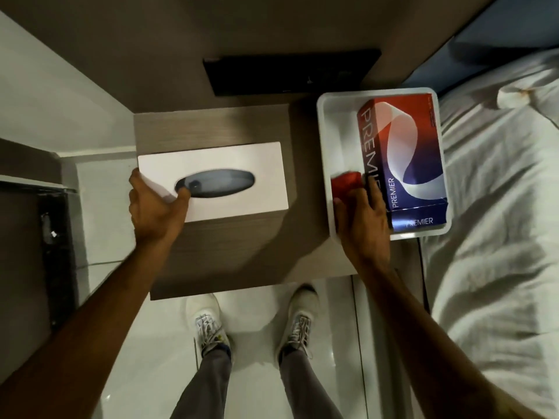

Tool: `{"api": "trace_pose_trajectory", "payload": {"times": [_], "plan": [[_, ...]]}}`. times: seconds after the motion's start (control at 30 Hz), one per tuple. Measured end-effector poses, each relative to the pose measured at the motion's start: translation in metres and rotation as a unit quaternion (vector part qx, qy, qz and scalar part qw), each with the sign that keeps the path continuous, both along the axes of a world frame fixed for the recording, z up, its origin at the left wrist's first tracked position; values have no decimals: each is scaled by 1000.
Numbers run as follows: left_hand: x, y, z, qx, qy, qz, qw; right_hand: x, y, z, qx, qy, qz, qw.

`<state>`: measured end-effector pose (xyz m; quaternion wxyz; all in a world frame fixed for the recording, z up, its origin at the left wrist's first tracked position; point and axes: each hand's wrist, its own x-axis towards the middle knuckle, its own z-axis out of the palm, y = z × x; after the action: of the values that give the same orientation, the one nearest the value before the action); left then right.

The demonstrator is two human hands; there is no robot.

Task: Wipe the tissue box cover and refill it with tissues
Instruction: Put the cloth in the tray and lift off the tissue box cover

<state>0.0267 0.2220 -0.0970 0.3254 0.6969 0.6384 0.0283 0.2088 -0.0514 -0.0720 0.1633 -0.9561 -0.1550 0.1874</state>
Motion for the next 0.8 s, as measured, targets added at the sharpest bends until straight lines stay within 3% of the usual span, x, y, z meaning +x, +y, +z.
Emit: {"api": "trace_pose_trajectory", "payload": {"times": [0.13, 0.23, 0.37, 0.5, 0.8], "plan": [[9, 8, 7, -21, 67, 42, 997, -20, 22, 33, 122, -89, 28, 988], [14, 14, 12, -23, 84, 37, 995, -37, 72, 37, 98, -18, 63, 993], [14, 14, 15, -14, 84, 38, 996, -41, 129, 21, 57, 159, -44, 985], [18, 15, 16, -10, 99, 14, 995, -29, 145, 4, 52, 156, -125, 978], [25, 24, 26, -40, 105, -4, 994, -22, 149, -6, 26, 172, -189, 967]]}}
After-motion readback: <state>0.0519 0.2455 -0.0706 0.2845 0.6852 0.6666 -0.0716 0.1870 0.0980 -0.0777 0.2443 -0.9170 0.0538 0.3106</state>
